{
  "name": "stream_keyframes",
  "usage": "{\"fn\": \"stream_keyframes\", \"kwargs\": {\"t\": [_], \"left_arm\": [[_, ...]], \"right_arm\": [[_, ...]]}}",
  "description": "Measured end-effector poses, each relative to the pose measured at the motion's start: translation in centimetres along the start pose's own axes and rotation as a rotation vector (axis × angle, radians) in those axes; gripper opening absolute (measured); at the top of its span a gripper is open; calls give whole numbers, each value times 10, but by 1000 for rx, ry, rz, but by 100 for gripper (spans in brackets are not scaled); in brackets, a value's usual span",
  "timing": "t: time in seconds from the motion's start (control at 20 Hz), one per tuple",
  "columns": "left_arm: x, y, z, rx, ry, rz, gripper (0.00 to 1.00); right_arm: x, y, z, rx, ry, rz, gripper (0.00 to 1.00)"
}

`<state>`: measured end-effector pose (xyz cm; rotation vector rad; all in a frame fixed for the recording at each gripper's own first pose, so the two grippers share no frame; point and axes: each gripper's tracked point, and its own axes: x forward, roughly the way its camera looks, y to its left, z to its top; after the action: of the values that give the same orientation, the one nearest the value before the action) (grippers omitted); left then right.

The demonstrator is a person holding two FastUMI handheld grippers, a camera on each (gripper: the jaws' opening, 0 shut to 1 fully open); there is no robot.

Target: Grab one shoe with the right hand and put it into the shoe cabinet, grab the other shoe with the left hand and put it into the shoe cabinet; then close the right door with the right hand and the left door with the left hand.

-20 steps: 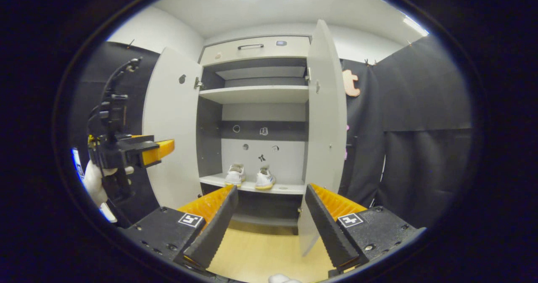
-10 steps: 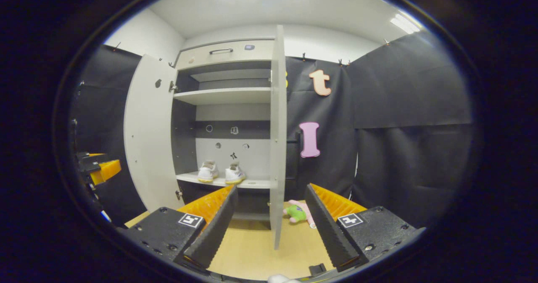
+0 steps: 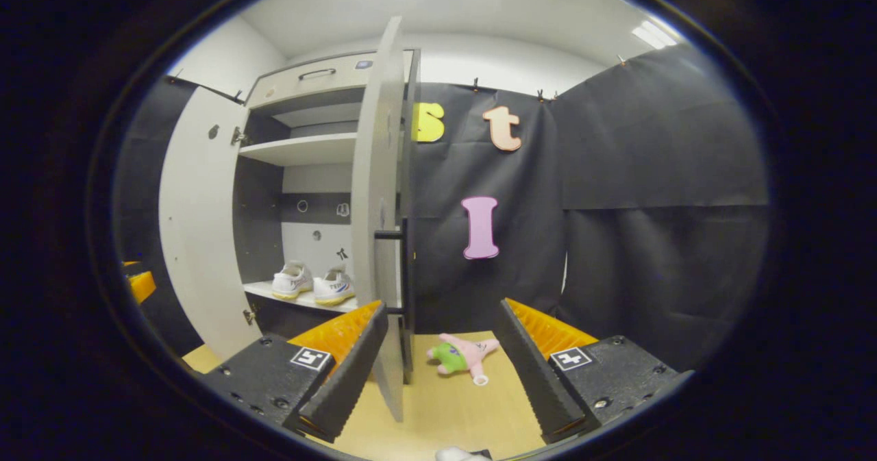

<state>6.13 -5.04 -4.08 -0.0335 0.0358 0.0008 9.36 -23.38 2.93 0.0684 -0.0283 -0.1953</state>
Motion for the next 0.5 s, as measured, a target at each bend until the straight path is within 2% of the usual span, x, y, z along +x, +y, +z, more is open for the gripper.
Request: {"fn": "stream_keyframes", "kwargs": {"t": [0.25, 0.5], "left_arm": [[4, -15, -4, 6, -2, 35, 96], [7, -25, -2, 25, -11, 69, 96]], "right_arm": [[56, -12, 3, 27, 17, 35, 100], [71, 8, 13, 31, -15, 180, 97]]}}
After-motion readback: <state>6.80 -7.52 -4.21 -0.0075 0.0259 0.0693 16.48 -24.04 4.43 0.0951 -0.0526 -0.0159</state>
